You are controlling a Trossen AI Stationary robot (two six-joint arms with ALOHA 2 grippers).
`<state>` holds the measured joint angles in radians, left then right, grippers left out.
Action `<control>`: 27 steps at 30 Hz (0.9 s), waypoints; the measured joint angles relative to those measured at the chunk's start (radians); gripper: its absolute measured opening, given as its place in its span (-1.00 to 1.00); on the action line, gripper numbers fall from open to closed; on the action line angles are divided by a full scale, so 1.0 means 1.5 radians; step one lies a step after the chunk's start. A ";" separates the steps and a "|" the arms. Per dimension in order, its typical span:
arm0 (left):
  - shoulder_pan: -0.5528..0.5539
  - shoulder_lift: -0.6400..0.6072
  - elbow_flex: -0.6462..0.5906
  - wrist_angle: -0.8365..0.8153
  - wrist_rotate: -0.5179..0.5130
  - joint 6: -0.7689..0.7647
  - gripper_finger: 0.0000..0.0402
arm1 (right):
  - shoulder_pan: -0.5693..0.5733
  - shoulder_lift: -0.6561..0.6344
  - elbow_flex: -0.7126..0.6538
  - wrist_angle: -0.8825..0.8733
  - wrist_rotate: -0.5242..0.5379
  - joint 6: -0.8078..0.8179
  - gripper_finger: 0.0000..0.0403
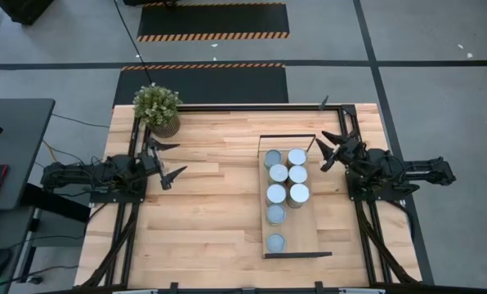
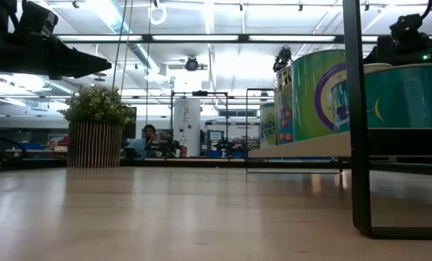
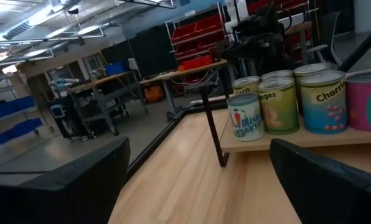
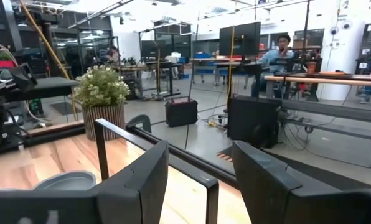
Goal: Pick and place cans onto a shelf
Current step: Return to Home Position
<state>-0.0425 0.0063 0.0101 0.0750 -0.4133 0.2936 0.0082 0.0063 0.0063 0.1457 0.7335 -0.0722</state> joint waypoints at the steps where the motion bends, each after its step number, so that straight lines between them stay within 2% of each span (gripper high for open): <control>1: 0.000 0.000 0.000 0.000 0.000 0.000 0.95 | 0.000 0.000 0.000 0.000 0.000 -0.001 -0.08; 6: 0.000 0.000 0.000 0.000 -0.001 0.041 0.95 | 0.000 0.000 0.000 0.000 0.000 -0.001 -0.08; 27: 0.000 0.000 0.000 0.003 -0.002 0.021 0.95 | 0.000 0.000 0.000 -0.001 -0.002 -0.001 -0.08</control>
<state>-0.0425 0.0063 0.0097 0.0799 -0.4160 0.3252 0.0082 0.0063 0.0063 0.1448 0.7311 -0.0738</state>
